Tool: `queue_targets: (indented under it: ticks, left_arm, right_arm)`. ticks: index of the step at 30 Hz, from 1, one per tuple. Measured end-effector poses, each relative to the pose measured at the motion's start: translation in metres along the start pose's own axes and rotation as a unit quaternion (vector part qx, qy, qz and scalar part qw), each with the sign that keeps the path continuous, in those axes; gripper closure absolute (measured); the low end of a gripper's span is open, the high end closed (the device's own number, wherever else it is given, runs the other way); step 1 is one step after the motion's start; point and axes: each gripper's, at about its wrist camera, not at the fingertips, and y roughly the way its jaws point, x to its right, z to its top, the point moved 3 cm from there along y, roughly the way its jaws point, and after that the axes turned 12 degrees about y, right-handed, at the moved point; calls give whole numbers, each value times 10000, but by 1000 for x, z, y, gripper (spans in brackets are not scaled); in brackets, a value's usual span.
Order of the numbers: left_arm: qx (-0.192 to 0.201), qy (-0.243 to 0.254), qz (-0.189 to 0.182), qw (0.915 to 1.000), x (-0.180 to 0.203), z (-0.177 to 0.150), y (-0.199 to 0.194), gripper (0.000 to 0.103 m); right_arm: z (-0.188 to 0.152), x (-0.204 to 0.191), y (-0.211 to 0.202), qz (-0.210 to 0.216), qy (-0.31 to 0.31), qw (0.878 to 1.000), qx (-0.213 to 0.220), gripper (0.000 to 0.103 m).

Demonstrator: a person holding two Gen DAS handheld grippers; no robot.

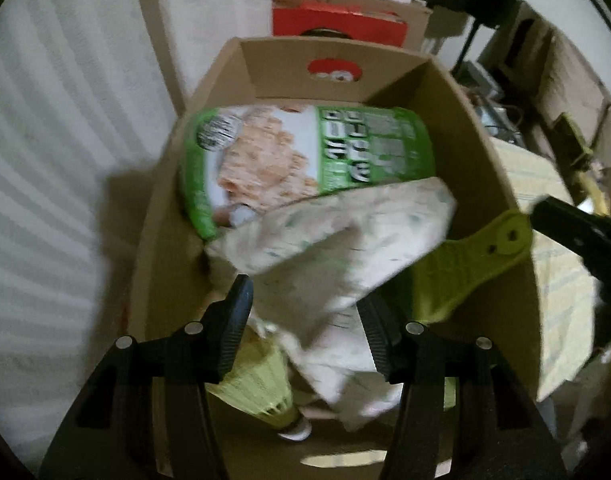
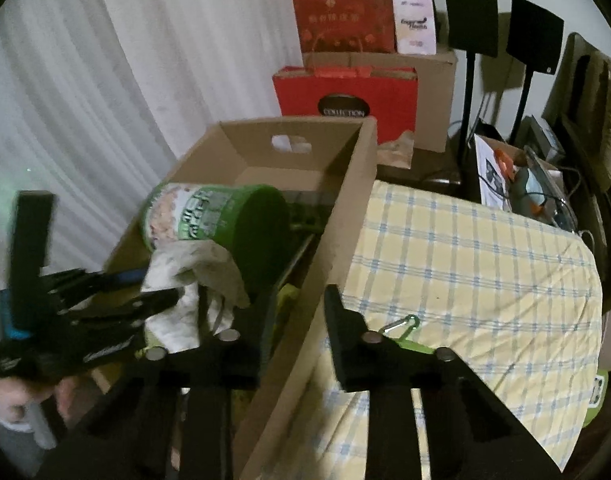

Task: Organize objects
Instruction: 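Withdraw the right gripper from the box toward the green leaf piece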

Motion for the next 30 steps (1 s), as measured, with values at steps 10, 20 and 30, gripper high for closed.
queue_targets:
  ticks: [10,20,30]
  left_arm:
    - [-218,394,-443,9980,20,10,8,52]
    - [-349,317,-255,9986,2,5,7,52]
    - [-220,193,-386,9988,3,1,2,44]
  right_arm:
    - [-8,-13,14,-29,-94,9998,-173,88]
    - [-37,-29,14,203,-242,9984,-460,82]
    - [-40,-25,8,202,-339,9978,-524,90]
